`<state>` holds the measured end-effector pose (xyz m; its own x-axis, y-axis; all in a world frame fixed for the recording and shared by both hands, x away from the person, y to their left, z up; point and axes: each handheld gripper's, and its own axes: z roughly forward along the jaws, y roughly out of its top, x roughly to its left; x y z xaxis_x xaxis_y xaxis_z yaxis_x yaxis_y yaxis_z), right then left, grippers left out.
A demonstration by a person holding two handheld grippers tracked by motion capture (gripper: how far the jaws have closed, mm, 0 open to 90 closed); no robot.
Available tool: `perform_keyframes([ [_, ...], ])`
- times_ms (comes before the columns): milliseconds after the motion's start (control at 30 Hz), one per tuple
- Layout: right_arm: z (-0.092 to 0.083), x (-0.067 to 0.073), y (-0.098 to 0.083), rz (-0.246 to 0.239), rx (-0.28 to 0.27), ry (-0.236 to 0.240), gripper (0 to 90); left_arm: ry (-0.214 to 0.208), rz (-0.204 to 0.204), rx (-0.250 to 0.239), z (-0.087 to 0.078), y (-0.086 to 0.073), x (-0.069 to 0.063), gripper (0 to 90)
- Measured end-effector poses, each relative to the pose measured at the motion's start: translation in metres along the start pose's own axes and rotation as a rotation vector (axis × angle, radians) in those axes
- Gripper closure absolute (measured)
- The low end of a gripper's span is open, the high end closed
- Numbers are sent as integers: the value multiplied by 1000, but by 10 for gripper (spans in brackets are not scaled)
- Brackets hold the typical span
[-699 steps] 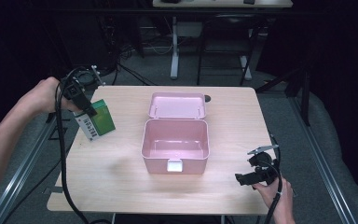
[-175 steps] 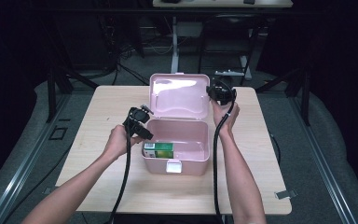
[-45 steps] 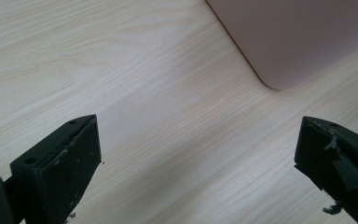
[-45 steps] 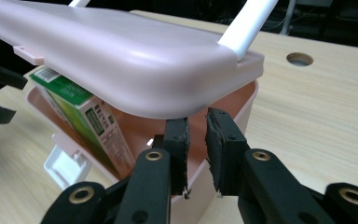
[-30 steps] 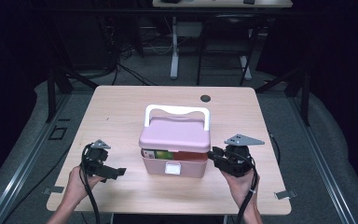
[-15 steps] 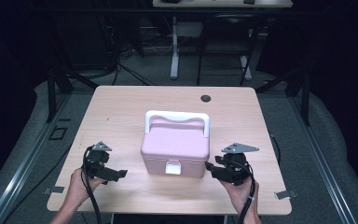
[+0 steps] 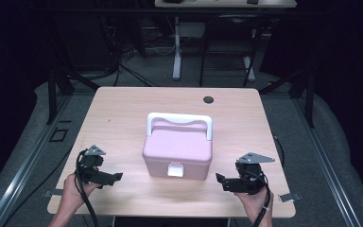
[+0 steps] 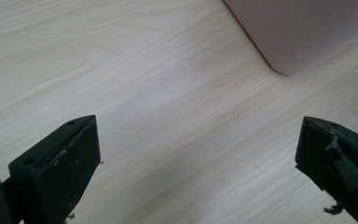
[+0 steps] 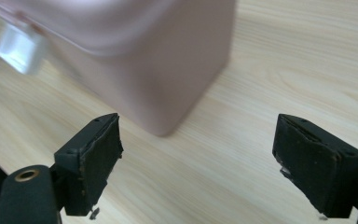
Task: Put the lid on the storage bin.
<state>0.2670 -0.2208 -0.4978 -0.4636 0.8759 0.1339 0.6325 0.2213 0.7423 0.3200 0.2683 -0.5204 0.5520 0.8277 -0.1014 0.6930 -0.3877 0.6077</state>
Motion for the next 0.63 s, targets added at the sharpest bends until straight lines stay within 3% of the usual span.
perform_keyframes([
  [100, -3, -13, -11, 13, 22, -39, 82, 12, -24, -10, -3, -7, 7, 0],
  [333, -10, -37, -31, 64, 2, -103, 24, 38, -55, -26, -9, -22, 21, 0],
  [633, -12, -49, -44, 91, 0, -140, 0, 41, -68, -37, -10, -32, 26, 0],
])
